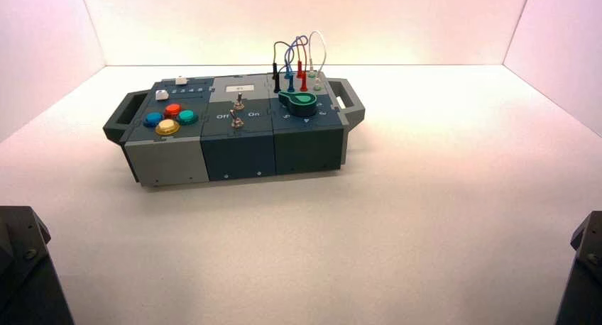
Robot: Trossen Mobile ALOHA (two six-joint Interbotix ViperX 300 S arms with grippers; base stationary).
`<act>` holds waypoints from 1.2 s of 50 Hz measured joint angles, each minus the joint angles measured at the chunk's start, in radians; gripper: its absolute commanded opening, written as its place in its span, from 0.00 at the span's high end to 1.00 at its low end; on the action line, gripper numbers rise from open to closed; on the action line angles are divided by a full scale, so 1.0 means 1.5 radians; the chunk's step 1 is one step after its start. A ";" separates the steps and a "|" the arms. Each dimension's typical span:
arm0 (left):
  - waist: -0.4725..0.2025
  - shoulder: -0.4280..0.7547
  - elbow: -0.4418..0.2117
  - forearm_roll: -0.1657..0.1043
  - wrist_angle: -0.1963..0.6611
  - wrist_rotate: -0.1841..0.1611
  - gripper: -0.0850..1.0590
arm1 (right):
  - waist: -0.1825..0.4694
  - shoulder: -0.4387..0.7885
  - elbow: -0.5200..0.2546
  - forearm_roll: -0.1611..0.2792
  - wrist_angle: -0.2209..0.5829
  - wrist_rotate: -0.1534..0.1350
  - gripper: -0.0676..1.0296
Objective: Move the top slider to position 3.
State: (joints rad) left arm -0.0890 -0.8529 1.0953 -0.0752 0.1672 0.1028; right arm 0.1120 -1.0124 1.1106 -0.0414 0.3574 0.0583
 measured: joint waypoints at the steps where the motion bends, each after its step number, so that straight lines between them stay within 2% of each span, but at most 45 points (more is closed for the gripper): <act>1: 0.000 0.000 0.000 0.000 0.000 0.000 0.95 | 0.000 0.000 0.000 0.000 0.000 0.001 0.96; 17: 0.000 0.001 0.000 0.001 0.002 0.000 0.95 | 0.001 0.000 0.000 0.004 0.005 0.001 0.96; 26: 0.000 0.047 -0.002 0.000 0.002 0.000 0.95 | 0.001 -0.001 0.000 0.011 0.010 0.001 0.96; 31: 0.000 0.106 -0.015 0.001 0.003 0.003 0.95 | 0.004 -0.002 0.001 0.012 0.010 0.000 0.96; 37: 0.000 0.205 -0.053 0.000 0.016 0.004 0.95 | 0.005 -0.002 0.002 0.014 0.012 0.001 0.96; 51: 0.000 0.441 -0.177 0.001 0.070 0.005 0.95 | 0.005 0.002 0.002 0.014 0.012 0.001 0.96; 60: 0.000 0.546 -0.225 0.000 0.095 0.005 0.95 | 0.005 0.005 0.002 0.016 0.012 0.000 0.96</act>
State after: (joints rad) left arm -0.0890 -0.0337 0.7578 -0.0752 0.3099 0.1104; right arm 0.1197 -1.0048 1.1137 -0.0169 0.3758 0.0583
